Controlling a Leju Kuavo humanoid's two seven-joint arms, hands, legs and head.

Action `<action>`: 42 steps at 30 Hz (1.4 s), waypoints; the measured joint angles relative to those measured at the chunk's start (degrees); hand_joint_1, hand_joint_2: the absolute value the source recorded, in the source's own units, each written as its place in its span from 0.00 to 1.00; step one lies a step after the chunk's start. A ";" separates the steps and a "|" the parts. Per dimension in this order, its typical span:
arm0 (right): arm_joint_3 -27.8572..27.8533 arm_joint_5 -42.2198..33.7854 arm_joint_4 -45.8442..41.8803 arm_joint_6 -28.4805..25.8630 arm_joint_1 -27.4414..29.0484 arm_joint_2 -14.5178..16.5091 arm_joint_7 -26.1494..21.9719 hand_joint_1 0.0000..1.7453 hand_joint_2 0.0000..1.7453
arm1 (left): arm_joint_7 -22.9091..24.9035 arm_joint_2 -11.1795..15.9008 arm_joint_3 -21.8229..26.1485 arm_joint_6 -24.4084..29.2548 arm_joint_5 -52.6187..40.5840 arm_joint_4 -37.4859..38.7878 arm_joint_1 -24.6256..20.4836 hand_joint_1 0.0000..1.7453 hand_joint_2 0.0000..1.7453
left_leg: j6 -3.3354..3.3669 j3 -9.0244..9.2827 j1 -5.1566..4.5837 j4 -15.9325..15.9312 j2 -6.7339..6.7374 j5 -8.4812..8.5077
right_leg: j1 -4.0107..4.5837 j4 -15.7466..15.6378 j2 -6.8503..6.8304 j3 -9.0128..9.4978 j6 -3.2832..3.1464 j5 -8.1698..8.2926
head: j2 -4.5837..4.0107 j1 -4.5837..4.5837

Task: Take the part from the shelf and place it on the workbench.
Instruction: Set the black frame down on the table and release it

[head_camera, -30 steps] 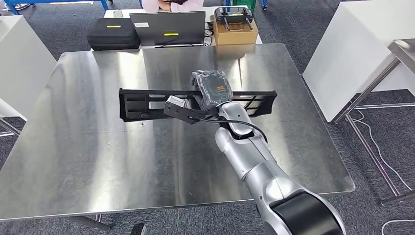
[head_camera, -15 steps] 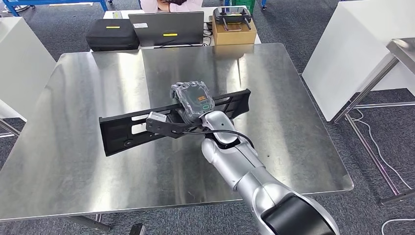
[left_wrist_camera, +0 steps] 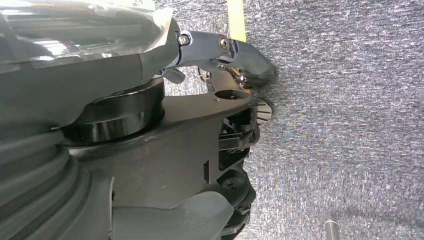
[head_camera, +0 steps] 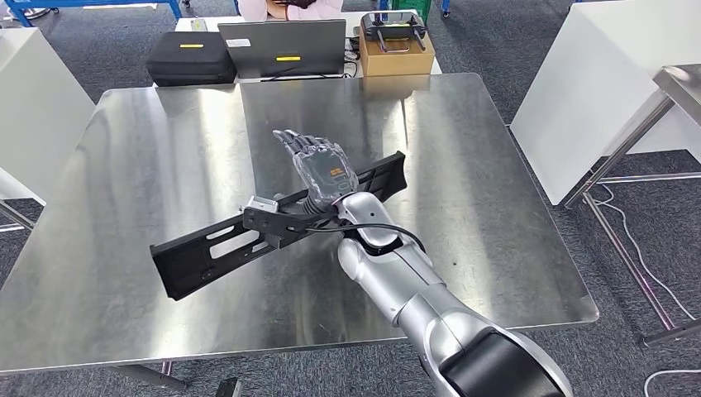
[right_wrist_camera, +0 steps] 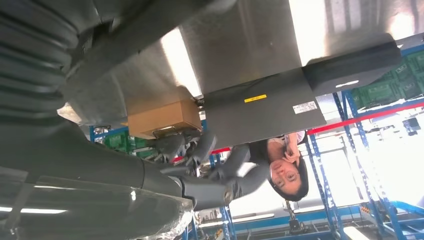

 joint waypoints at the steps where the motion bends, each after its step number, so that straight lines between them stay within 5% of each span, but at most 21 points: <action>1: 0.01 -0.01 0.13 -0.03 0.00 0.00 -0.08 0.00 0.00 | 0.01 0.01 0.01 0.03 0.01 0.00 0.00 0.00 1.00 | 0.00 0.00 0.00 0.00 0.00 0.00 | 0.00 0.00 0.00 0.00 0.00 0.00 | 0.00 0.00; 22: -0.10 -0.14 1.50 0.02 -0.06 -0.80 -0.14 0.00 0.00 | 0.72 0.29 0.86 -0.16 0.03 0.00 0.07 0.00 1.00 | 0.00 0.01 0.00 0.00 0.00 0.00 | 0.00 0.00 0.00 0.00 0.00 0.00 | 0.00 -0.01; 42: -3.87 2.55 2.26 0.02 -3.00 -6.80 4.73 0.00 0.00 | 0.77 0.85 0.99 -0.93 -0.06 0.00 0.57 0.00 1.00 | 0.01 0.03 -0.04 0.01 0.00 0.00 | -0.04 -0.01 0.00 0.00 0.01 0.00 | 0.00 -0.02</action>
